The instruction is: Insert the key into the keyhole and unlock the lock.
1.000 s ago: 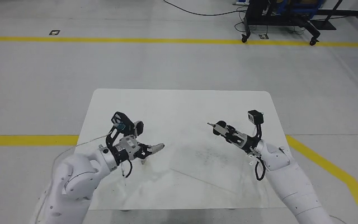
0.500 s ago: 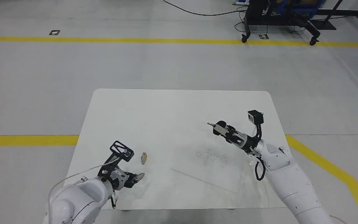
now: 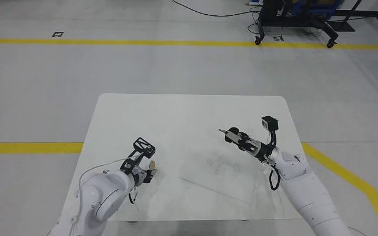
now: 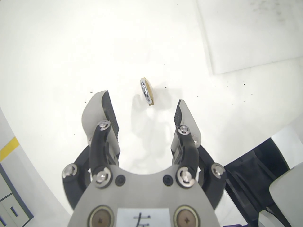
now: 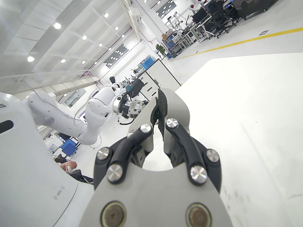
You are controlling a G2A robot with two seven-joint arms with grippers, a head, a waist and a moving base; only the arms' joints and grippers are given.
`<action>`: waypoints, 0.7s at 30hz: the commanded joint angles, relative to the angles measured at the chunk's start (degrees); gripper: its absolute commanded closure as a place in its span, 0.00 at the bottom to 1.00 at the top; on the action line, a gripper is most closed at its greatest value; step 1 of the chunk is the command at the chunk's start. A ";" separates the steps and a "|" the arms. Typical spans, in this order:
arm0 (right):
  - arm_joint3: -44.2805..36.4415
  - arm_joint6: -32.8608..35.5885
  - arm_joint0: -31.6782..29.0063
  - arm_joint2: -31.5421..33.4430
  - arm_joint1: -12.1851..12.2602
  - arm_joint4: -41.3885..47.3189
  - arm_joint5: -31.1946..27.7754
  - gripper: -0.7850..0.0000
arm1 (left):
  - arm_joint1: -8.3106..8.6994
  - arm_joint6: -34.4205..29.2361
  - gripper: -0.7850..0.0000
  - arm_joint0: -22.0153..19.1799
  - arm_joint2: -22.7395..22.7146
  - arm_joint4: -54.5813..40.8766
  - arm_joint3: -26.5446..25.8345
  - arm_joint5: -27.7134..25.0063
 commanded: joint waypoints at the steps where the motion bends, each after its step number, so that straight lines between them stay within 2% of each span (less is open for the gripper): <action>1: 0.00 0.00 0.00 0.00 0.00 0.00 0.00 1.00 | -0.19 -0.80 0.30 -1.79 1.21 -0.32 1.49 0.41; 6: 0.00 0.00 0.00 0.00 0.00 0.00 0.00 1.00 | -0.48 -3.40 0.38 -4.45 3.11 -0.80 3.74 0.92; 12: 0.00 0.00 0.00 0.00 0.00 0.00 0.00 1.00 | -0.63 -4.21 0.58 -5.42 3.73 -1.31 5.19 1.92; 17: 0.00 0.00 0.00 0.00 0.00 0.00 0.00 1.00 | -0.74 -4.37 0.65 -6.12 4.30 -1.46 6.49 2.38; 21: 0.00 0.00 0.00 0.00 0.00 0.00 0.00 1.00 | -0.87 -4.55 0.67 -7.02 4.88 -1.08 7.11 2.95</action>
